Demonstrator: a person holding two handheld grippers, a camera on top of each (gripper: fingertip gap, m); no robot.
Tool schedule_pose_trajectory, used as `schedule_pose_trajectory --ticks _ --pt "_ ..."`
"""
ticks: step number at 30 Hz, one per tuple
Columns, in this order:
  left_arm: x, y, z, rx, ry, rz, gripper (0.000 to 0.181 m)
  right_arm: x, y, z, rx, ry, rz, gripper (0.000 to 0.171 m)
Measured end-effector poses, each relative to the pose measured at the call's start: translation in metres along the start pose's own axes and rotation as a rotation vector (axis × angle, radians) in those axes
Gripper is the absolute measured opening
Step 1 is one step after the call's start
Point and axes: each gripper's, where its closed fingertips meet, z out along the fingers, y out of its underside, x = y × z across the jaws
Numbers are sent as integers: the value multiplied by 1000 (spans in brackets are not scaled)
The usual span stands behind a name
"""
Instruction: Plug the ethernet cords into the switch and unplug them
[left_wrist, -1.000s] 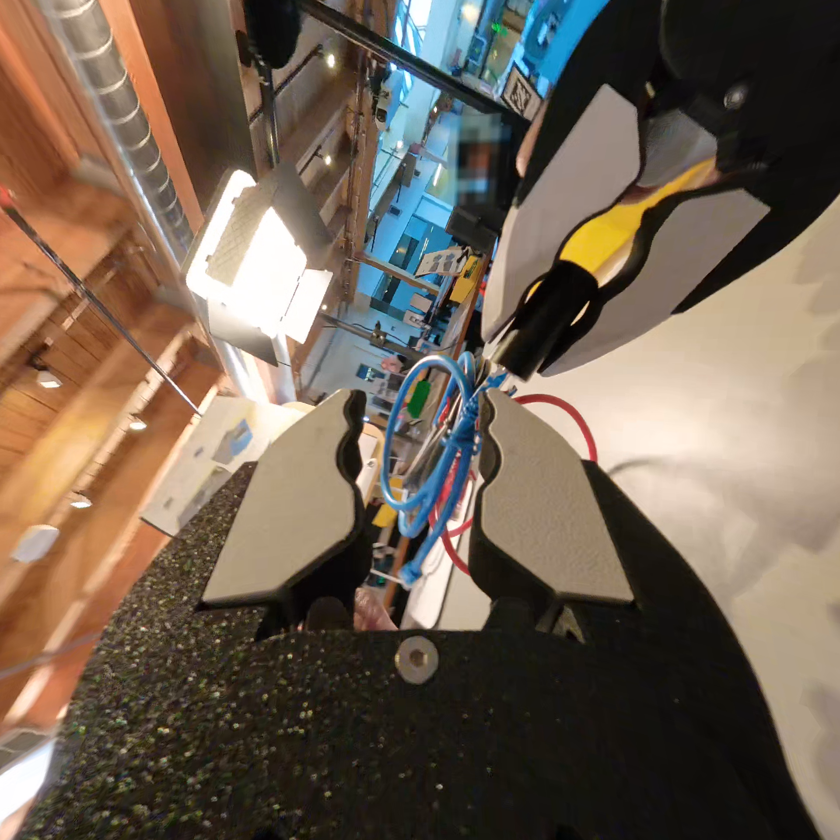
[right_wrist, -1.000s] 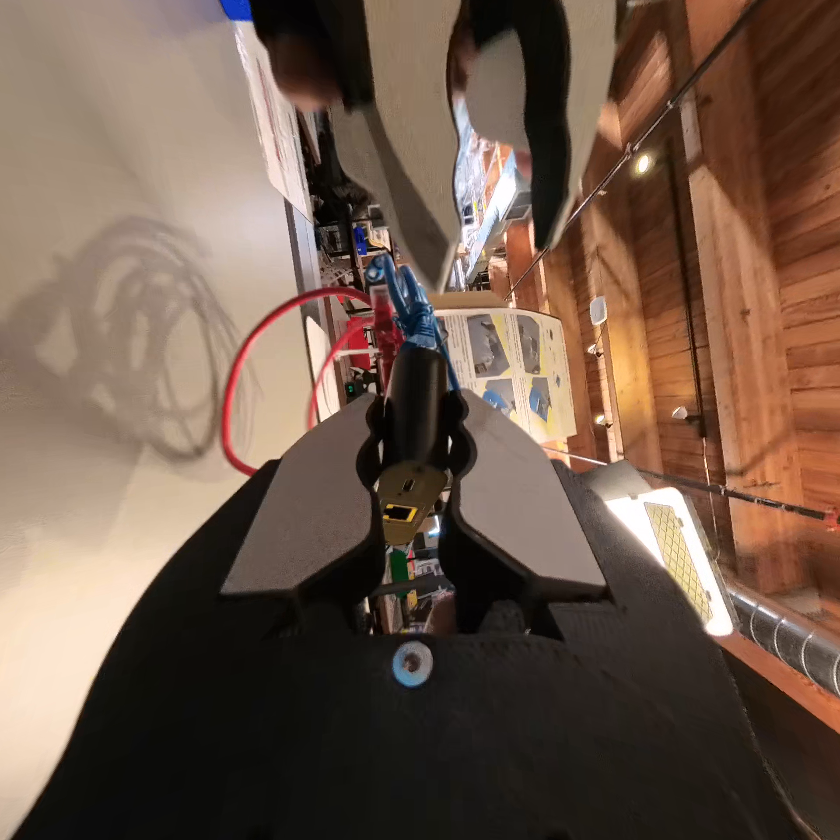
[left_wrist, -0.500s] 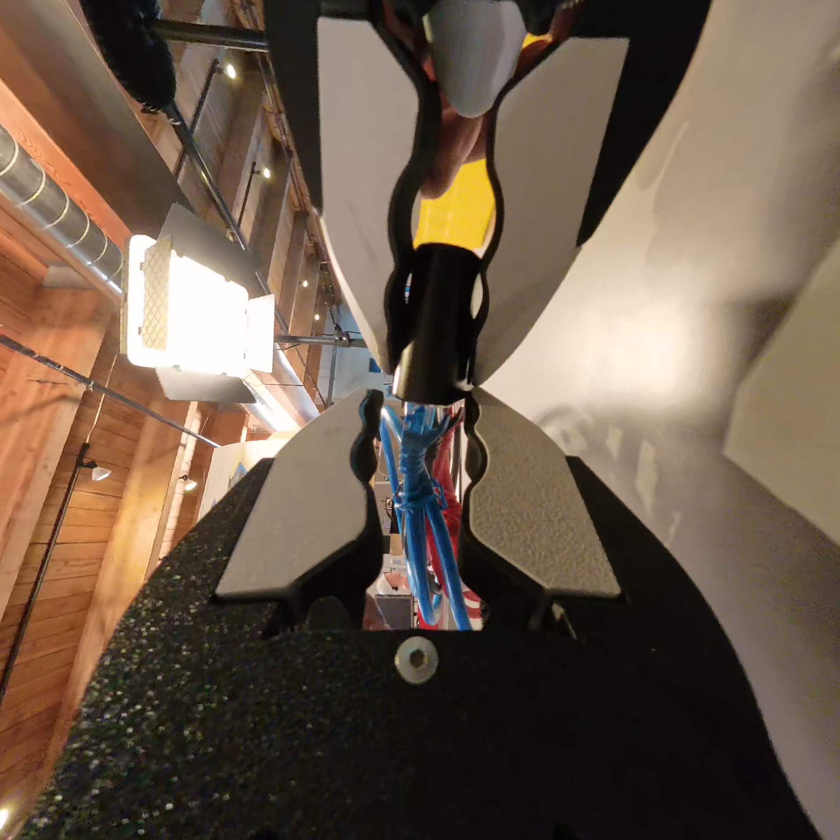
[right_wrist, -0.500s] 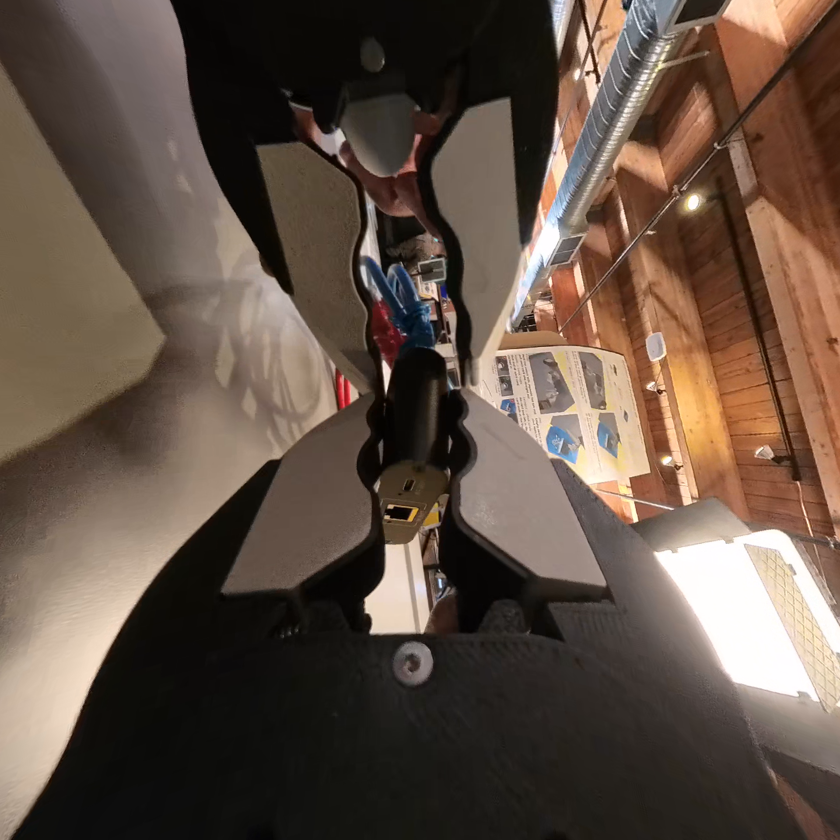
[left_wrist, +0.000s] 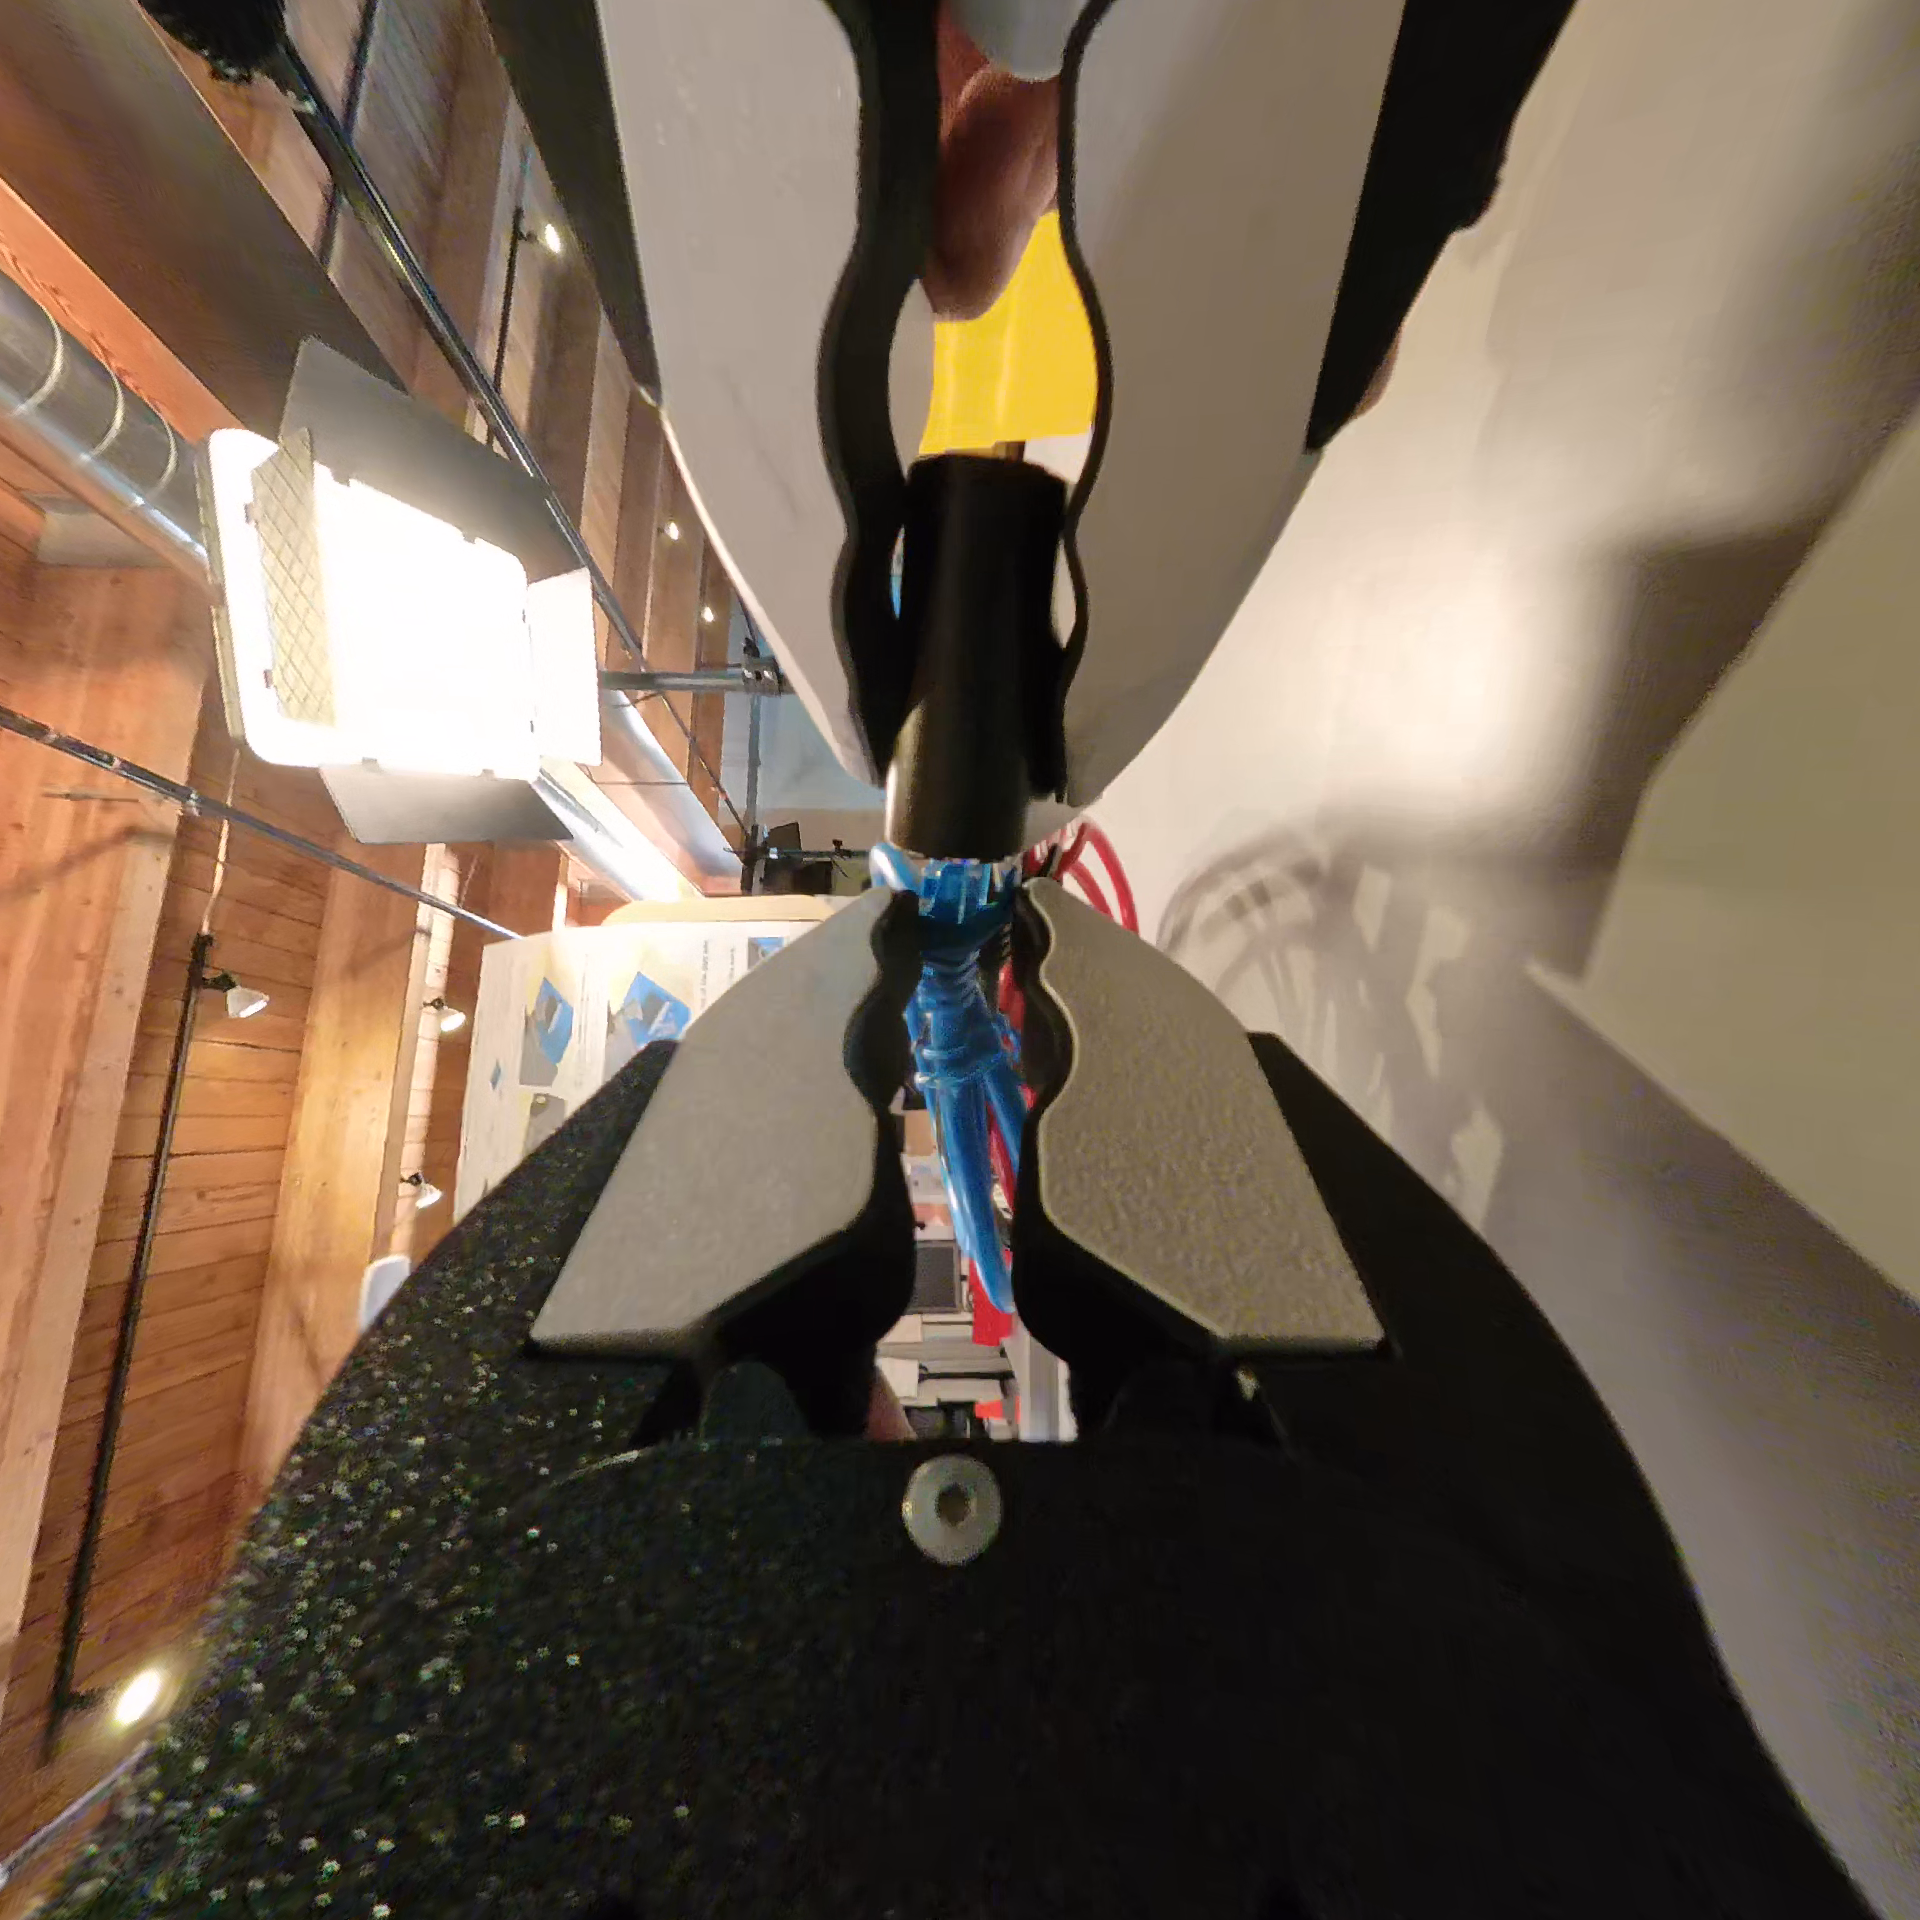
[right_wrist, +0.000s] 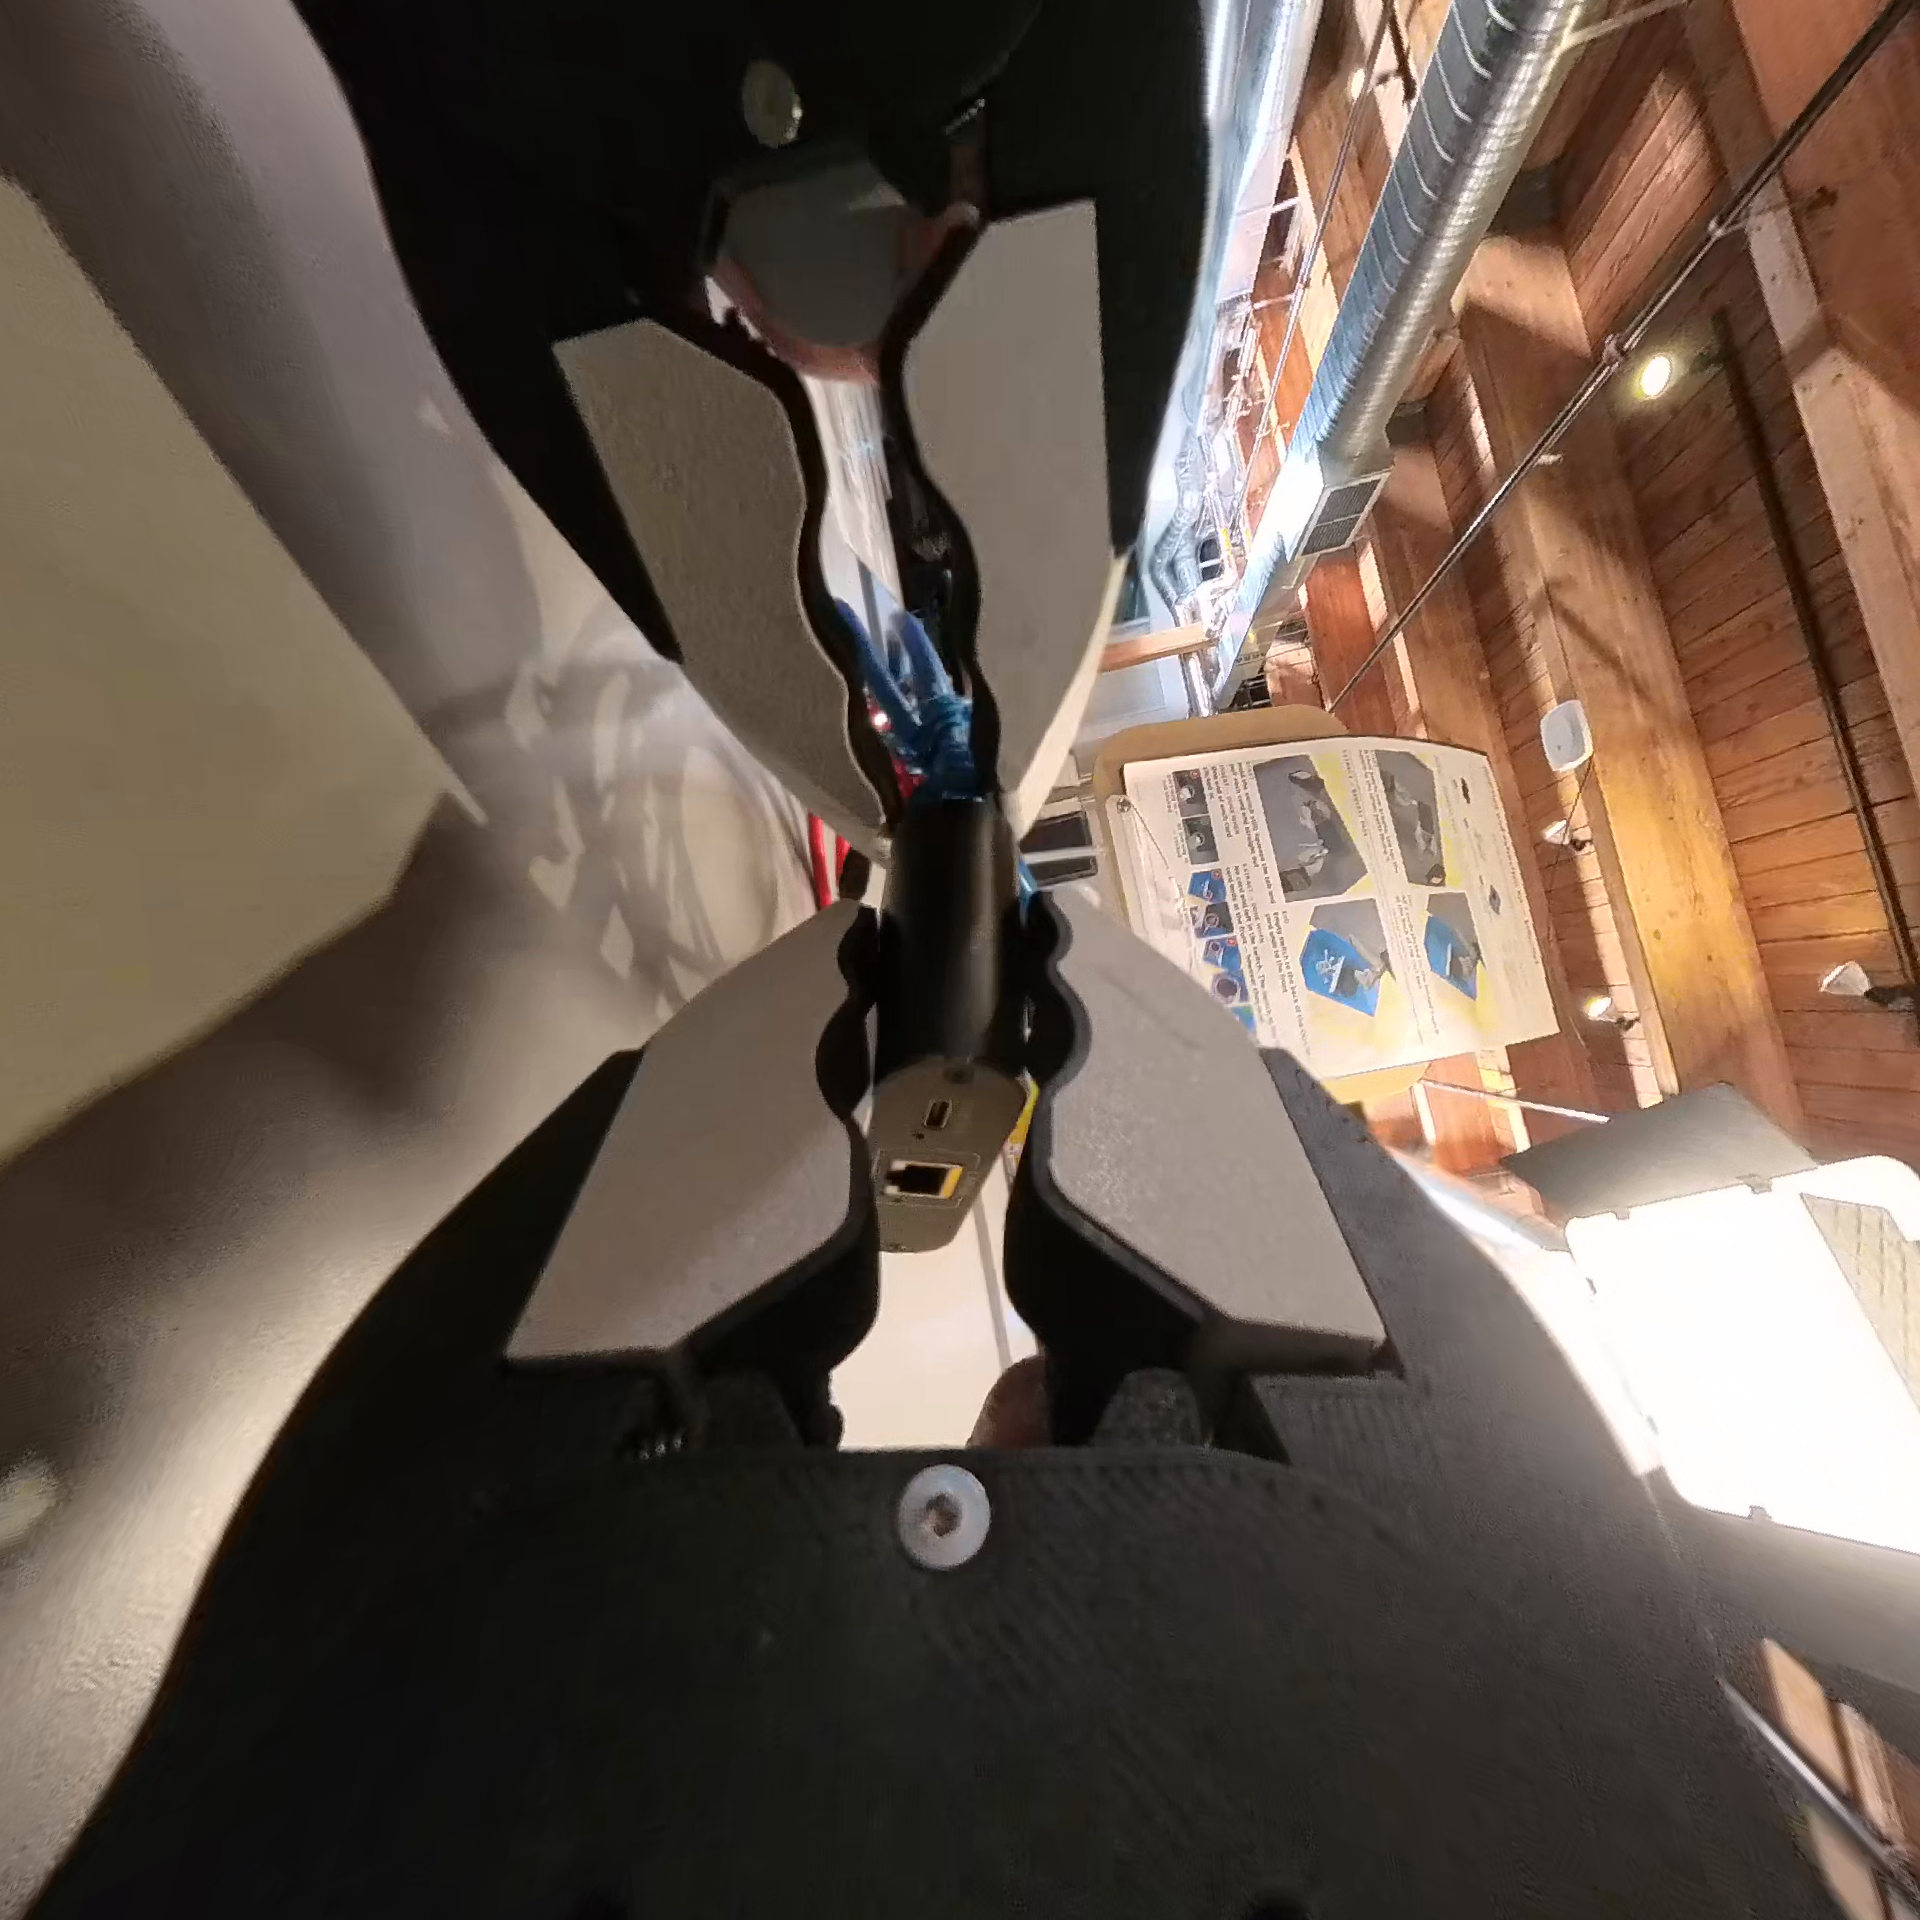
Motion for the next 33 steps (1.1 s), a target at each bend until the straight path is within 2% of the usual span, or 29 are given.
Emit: schedule_pose_trajectory --ticks 7,13,18,20,23,26,30,33 --pt "2 -3 5 -64 29 -87 15 6 7 0 -26 6 110 32" --pt "7 -2 10 -88 52 -87 16 1 6 3 -40 -4 77 27" --pt "2 -2 12 -28 17 -174 18 6 7 5 -50 24 87 26" --pt "-6 -1 8 19 3 -289 20 11 11 5 -63 46 115 26" --pt "-33 4 -4 127 -45 -574 19 21 24 4 -105 75 213 25" --pt "-49 5 -15 253 -2 -856 14 36 34 1 -119 119 368 25" --pt "-25 -10 -10 337 335 -1233 12 54 47 -3 -108 171 623 25" --pt "-6 -23 -3 322 560 -1428 23 67 56 -7 -73 208 823 24"
